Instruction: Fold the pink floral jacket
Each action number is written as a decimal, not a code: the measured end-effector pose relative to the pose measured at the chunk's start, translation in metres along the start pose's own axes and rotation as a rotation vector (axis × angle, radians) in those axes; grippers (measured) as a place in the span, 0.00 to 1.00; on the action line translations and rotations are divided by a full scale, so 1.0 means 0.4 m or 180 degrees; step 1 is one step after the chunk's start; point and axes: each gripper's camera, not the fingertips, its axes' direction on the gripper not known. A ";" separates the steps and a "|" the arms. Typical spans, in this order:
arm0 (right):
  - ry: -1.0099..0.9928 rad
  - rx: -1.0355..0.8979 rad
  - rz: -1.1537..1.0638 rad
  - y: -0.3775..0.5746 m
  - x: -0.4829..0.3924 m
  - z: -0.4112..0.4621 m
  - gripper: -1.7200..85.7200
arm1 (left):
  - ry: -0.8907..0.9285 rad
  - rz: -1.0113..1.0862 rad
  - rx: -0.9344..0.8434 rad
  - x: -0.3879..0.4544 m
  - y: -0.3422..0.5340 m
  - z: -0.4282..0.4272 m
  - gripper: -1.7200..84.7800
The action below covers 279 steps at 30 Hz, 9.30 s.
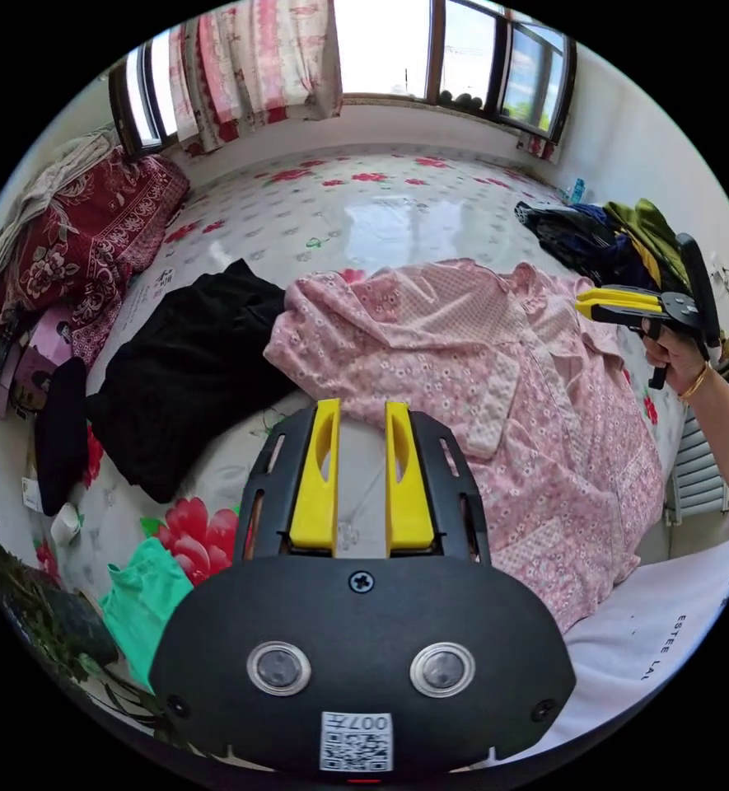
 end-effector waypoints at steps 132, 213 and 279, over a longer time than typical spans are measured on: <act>0.0253 -0.0359 -0.0018 -0.104 0.027 0.151 0.06 | 0.1355 0.1825 -0.1023 0.962 0.478 0.298 0.05; -0.0118 -0.1459 0.0987 0.760 -0.151 -0.305 0.02 | 0.0229 -0.0255 -0.1235 0.052 0.478 -0.016 0.01; -0.0456 0.0269 0.2176 0.517 0.055 -0.350 0.05 | 0.2061 0.0846 0.0405 0.595 -0.231 -0.044 0.16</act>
